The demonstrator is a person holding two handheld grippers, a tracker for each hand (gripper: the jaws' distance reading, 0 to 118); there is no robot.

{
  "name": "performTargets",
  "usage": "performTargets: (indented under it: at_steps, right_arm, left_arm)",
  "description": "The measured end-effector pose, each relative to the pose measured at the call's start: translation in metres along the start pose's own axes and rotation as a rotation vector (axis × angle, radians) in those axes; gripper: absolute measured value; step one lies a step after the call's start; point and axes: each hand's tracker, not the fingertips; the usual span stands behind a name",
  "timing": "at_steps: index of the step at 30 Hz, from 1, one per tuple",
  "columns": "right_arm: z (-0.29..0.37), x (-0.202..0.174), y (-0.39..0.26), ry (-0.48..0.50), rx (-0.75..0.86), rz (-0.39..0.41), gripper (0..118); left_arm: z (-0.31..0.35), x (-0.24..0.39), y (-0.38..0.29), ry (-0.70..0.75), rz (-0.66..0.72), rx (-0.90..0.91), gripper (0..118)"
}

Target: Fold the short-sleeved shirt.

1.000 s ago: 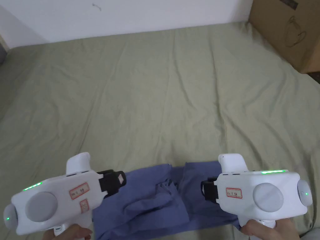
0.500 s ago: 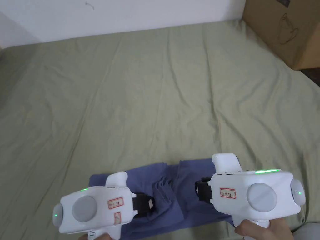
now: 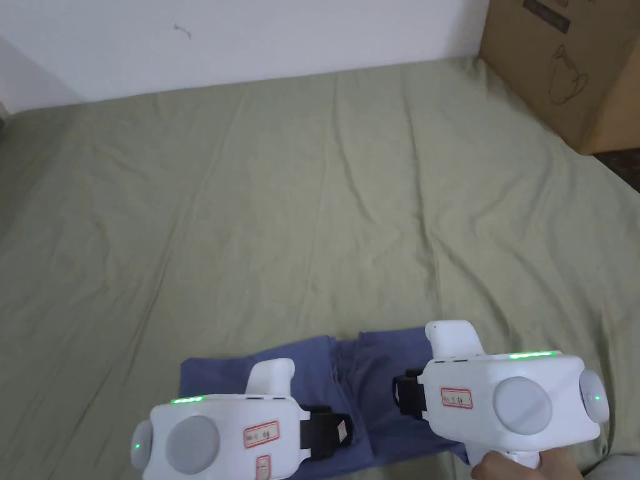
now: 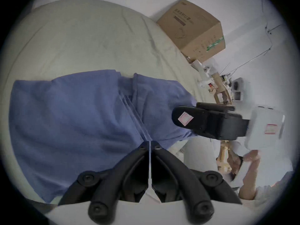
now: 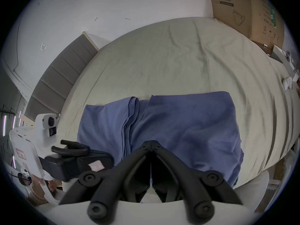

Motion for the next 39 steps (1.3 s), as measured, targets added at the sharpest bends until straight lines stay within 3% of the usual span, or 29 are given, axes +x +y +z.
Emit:
performTargets:
  at_steps: [8,12,14,15,18,21,24,28,30,32,33,34,36,39]
  right_arm:
    - [0.002,-0.007,0.005,-0.012,0.006,0.015,0]
    - [-0.002,-0.012,0.007,-0.020,-0.002,0.014,0]
    - [-0.004,-0.014,0.007,-0.017,-0.010,0.012,0]
    - [-0.005,-0.016,0.006,-0.018,-0.015,0.016,0]
    - [-0.007,-0.023,0.007,-0.034,-0.029,0.042,0]
    - [-0.008,-0.027,0.009,-0.040,-0.037,0.055,0]
    - [-0.010,-0.031,0.011,-0.045,-0.044,0.066,0]
    - [-0.014,-0.037,0.011,-0.053,-0.059,0.078,0]
    - [-0.016,-0.039,0.010,-0.058,-0.069,0.085,0]
    - [-0.017,-0.042,0.010,-0.062,-0.075,0.094,0]
    - [-0.017,-0.044,0.010,-0.062,-0.081,0.098,0]
    - [-0.018,-0.045,0.010,-0.063,-0.084,0.101,0]
    - [-0.020,-0.048,0.013,-0.062,-0.091,0.110,0]
    - [-0.020,-0.052,0.016,-0.066,-0.089,0.124,0]
  left_arm:
    - [0.098,-0.091,-0.005,0.047,0.281,0.249,2]
    - [0.120,-0.132,-0.019,0.037,0.393,0.284,3]
    - [0.122,-0.146,-0.025,0.017,0.455,0.276,19]
    - [0.121,-0.152,-0.029,0.010,0.478,0.284,40]
    - [0.112,-0.155,-0.034,-0.012,0.496,0.293,90]
    - [0.101,-0.159,-0.030,-0.055,0.517,0.276,108]
    - [0.086,-0.172,-0.023,-0.147,0.517,0.280,113]
    - [0.064,-0.185,-0.010,-0.219,0.467,0.257,112]
    - [0.059,-0.188,-0.004,-0.264,0.425,0.215,104]
    - [0.061,-0.188,0.001,-0.229,0.421,0.200,88]
    - [0.056,-0.188,0.005,-0.103,0.391,0.138,18]
    - [0.053,-0.186,0.004,-0.024,0.357,0.105,8]
    - [0.063,-0.198,0.006,-0.168,0.359,0.094,7]
    - [0.081,-0.196,0.011,-0.070,0.298,0.123,7]
